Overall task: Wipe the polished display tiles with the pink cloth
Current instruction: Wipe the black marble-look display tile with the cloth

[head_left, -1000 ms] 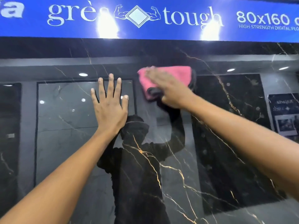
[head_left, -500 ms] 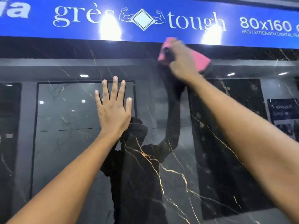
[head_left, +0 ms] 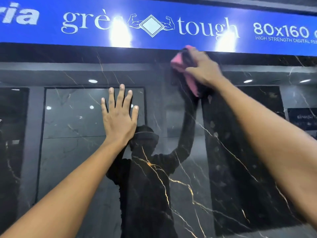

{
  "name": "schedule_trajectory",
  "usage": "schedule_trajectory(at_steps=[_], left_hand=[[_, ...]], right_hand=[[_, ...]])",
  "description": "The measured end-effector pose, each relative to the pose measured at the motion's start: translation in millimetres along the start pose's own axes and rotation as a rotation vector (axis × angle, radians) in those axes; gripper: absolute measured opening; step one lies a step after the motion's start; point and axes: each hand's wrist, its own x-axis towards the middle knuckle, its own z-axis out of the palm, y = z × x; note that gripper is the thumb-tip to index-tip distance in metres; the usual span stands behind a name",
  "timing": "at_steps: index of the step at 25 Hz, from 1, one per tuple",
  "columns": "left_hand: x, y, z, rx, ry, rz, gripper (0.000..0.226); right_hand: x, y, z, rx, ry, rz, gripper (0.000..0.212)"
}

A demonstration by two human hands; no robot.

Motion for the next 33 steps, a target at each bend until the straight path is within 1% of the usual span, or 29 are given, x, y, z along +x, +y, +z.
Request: schedule_trajectory(at_steps=[1,2,3,4,5,7,8,9,10,12,13,14,15,16,18,19,20,21,22,23,25,26,27,28,29,30,31,32,33], left_hand=[[1,3,-2,-0.005,0.006,-0.025,0.050],[3,10,-5,-0.019,0.033,-0.050,0.048],[7,22,-7,-0.043,0.073,-0.055,0.047],[10,39,-7,-0.071,0.110,-0.033,0.046],[14,59,-6,-0.100,0.139,0.005,0.046],[23,96,0,-0.163,0.179,0.057,0.046],[27,110,3,-0.188,0.187,0.050,0.047],[31,123,6,-0.195,0.184,0.033,0.048],[34,133,11,-0.183,0.169,0.012,0.047],[34,146,23,-0.132,0.112,-0.036,0.047],[33,151,30,-0.111,0.079,-0.065,0.048],[31,155,36,-0.084,0.050,-0.090,0.051],[28,157,41,-0.048,0.033,-0.102,0.053],[25,156,45,-0.012,0.030,-0.102,0.055],[20,155,49,0.024,0.041,-0.098,0.056],[20,154,49,0.031,0.043,-0.089,0.057],[19,153,49,0.035,0.040,-0.080,0.058],[19,153,49,0.036,0.036,-0.073,0.059],[19,152,48,0.033,0.039,-0.073,0.060],[19,153,49,0.025,0.046,-0.075,0.060],[16,154,50,0.013,0.055,-0.080,0.060],[16,154,50,0.014,0.055,-0.076,0.060],[17,154,51,0.015,0.054,-0.072,0.060],[18,153,50,0.013,0.053,-0.069,0.060],[18,153,50,0.010,0.056,-0.066,0.060],[18,153,51,0.008,0.061,-0.061,0.059],[18,152,51,0.009,0.066,-0.056,0.059],[18,152,50,0.006,0.070,-0.058,0.059],[19,152,50,0.000,0.073,-0.060,0.058]], right_hand=[[-10,26,-11,0.034,0.121,0.191,0.069],[-26,41,-12,0.030,0.214,0.306,0.068],[-42,45,0,-0.001,0.279,0.296,0.068],[-57,40,17,0.004,0.297,0.158,0.069],[-75,32,34,-0.018,0.244,-0.069,0.070],[-107,34,56,-0.222,0.012,-0.496,0.078],[-110,51,50,-0.304,0.004,-0.622,0.079],[-104,81,37,-0.301,0.093,-0.640,0.075],[-93,116,23,-0.269,0.210,-0.533,0.067],[-71,179,-18,-0.156,0.388,0.007,0.057],[-63,196,-34,-0.083,0.412,0.293,0.057],[-57,200,-38,-0.093,0.402,0.432,0.058],[-54,193,-33,-0.110,0.412,0.358,0.057],[-56,178,-21,-0.098,0.382,0.130,0.057],[-77,151,8,-0.149,0.130,-0.459,0.070],[-83,147,14,-0.242,-0.004,-0.664,0.078],[-77,154,10,-0.306,-0.046,-0.754,0.080],[-64,168,-1,-0.290,-0.017,-0.709,0.080],[-50,183,-11,-0.233,0.061,-0.547,0.078],[-35,197,-24,-0.139,0.181,-0.294,0.073],[-15,208,-47,0.021,0.392,0.321,0.063],[-7,194,-45,0.030,0.425,0.510,0.060],[0,167,-38,0.067,0.435,0.499,0.058],[5,135,-27,0.105,0.404,0.289,0.056],[6,104,-11,0.075,0.294,-0.023,0.058],[3,82,4,-0.022,0.112,-0.321,0.065],[4,75,8,-0.133,-0.036,-0.523,0.070],[10,80,-2,-0.211,-0.097,-0.627,0.073],[19,97,-15,-0.208,-0.059,-0.604,0.073]])
